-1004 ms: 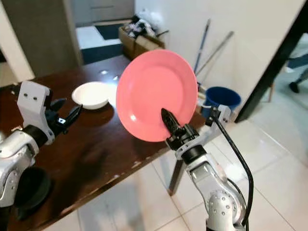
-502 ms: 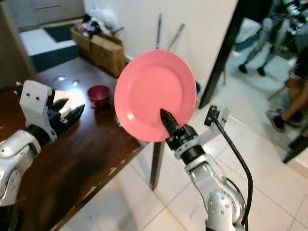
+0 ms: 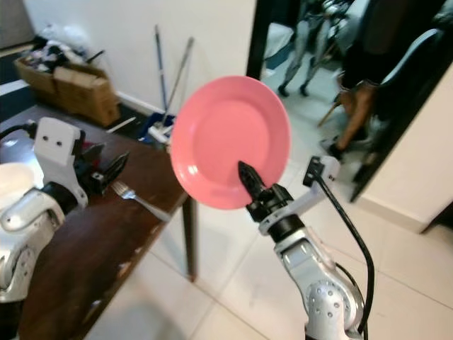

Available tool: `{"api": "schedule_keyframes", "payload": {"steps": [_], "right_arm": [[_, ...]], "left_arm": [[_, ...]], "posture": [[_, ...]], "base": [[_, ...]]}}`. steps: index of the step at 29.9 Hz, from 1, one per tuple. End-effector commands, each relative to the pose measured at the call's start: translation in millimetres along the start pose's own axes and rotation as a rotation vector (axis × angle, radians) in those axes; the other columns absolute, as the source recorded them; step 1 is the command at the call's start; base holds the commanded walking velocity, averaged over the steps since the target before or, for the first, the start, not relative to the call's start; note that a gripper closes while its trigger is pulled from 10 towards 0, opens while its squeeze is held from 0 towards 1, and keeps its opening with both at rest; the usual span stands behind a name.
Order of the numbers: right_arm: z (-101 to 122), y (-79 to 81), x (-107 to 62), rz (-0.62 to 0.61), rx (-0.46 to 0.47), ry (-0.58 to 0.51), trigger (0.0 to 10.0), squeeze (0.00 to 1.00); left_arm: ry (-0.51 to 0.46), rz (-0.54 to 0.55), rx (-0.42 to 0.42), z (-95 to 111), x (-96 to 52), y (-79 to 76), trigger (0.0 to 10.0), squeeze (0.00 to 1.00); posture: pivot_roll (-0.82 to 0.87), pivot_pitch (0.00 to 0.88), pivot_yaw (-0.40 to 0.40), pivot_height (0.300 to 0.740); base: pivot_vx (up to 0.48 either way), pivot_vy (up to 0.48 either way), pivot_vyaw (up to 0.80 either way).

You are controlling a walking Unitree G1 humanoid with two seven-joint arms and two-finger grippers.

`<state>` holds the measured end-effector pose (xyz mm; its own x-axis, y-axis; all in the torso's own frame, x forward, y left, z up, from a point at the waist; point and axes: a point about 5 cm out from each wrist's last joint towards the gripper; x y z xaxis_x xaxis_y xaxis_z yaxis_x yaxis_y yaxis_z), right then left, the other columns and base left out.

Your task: Setting the table

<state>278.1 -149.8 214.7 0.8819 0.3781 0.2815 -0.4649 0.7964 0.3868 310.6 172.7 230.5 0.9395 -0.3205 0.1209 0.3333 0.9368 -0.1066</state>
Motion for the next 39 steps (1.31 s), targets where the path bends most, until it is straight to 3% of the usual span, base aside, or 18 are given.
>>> {"api": "schedule_keyframes", "payload": {"steps": [1,39], "right_arm": [[-2.6,1.3,-0.2,0.008,0.005,0.008,10.0,0.00],[-2.8,2.1,1.1,0.019,0.003,0.011,10.0,0.00]], "left_arm": [[0.018,0.012,-0.008,-4.8,-1.4,2.9,10.0,0.00],[0.012,0.003,-0.019,-5.1,0.8,-0.2,10.0,0.00]], "posture": [[-0.04,0.000,0.063,0.740],[-0.04,0.000,0.062,0.740]], "base": [[0.000,0.000,-0.80],[0.000,0.000,-0.80]]}}
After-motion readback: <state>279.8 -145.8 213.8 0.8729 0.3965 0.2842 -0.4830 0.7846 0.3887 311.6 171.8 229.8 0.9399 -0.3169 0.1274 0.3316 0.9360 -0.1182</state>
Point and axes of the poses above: a point about 5 cm out from each wrist's last joint towards the gripper, its own x axis pointing out of the wrist towards the gripper, its own z axis along the axis of the wrist's last joint, y = z × x, and after that the axes turned 15 degrees about -x, right-handed
